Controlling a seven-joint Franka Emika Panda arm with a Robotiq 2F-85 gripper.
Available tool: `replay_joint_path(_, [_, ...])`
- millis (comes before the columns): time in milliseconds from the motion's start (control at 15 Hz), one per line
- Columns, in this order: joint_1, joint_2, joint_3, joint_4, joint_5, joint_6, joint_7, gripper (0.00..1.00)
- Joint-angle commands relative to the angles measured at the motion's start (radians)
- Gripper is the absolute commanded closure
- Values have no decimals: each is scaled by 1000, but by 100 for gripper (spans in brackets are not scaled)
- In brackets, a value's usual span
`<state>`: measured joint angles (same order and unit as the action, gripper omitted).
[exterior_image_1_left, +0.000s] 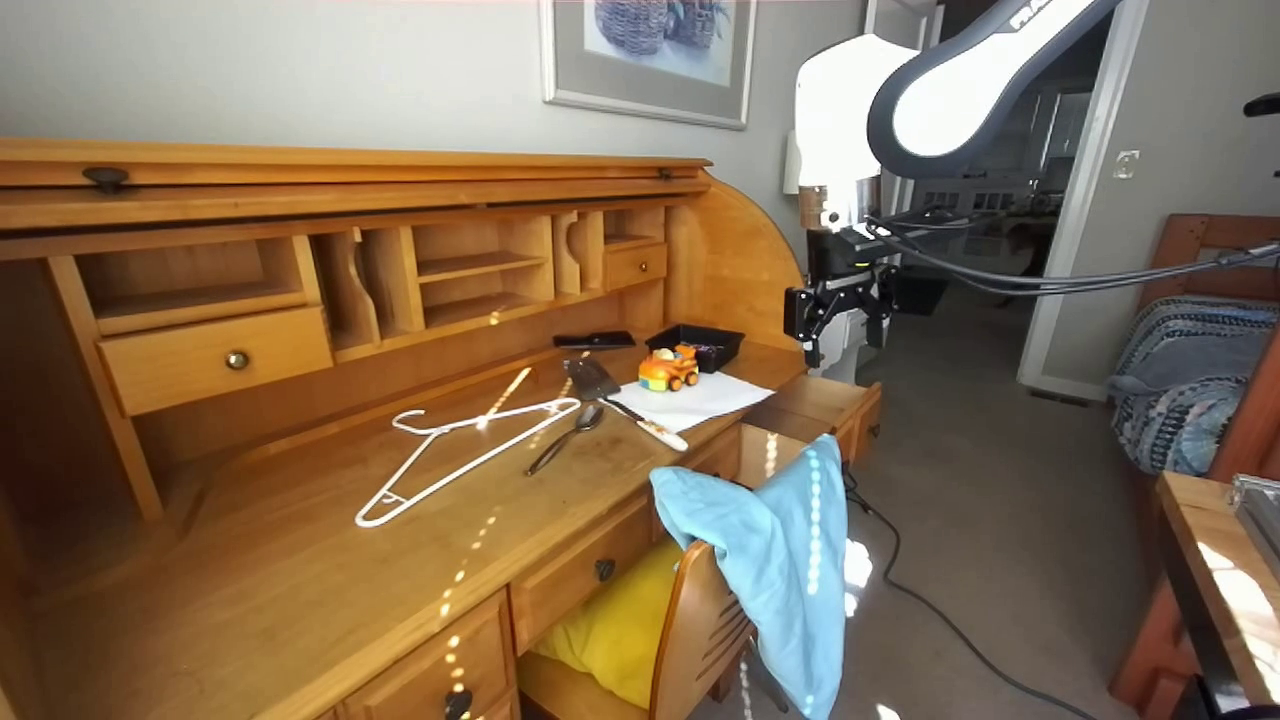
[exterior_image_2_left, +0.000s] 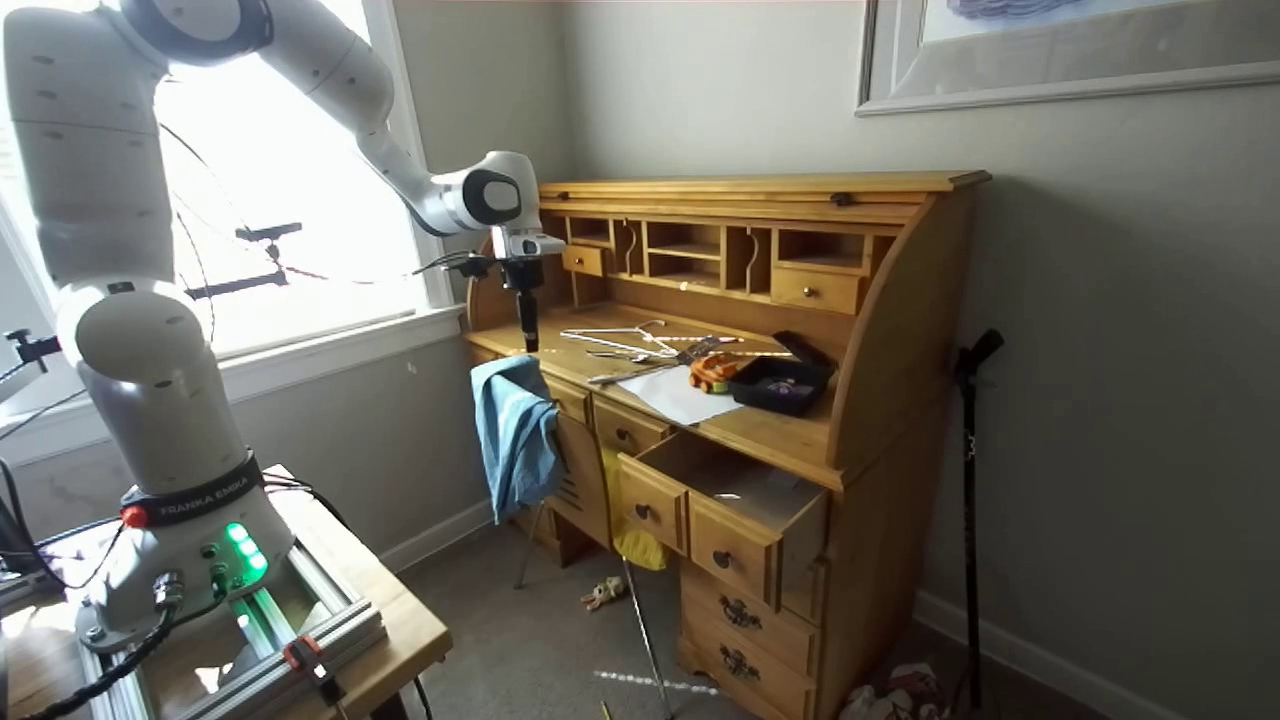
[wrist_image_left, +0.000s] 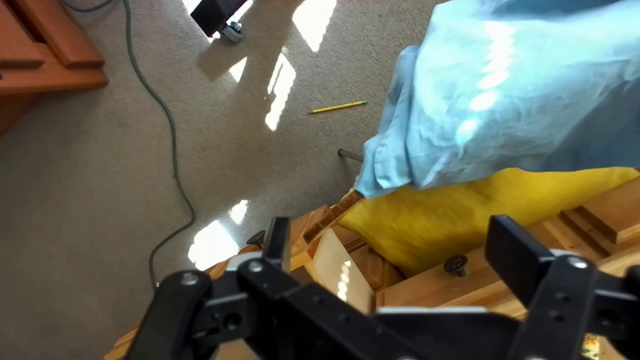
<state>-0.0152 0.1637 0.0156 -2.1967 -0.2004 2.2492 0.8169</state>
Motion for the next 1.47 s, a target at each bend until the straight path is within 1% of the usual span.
replay_joint_path(0, [31, 106, -32, 65, 3, 106, 45, 0])
replay_joint_path(133, [48, 193, -44, 125, -23, 211, 25, 0])
replay_joint_path(200, [56, 248, -45, 171, -11, 270, -3, 0])
replay_joint_path(267, [76, 295, -62, 216, -37, 305, -3, 0])
replay_joint_path(333, [86, 345, -69, 263, -23, 345, -31, 0])
replay_joint_path(600, [144, 518, -128, 459, -7, 429, -92, 0])
replay_joint_path(800, [162, 636, -157, 609, 21, 422, -130, 0])
replay_joint_path(1000, [176, 743, -161, 744, 45, 392, -148, 0])
replay_joint_path(1200, [189, 830, -167, 846, 59, 357, -142, 0])
replay_joint_path(1400, [192, 877, -172, 906, 80, 335, -132, 0])
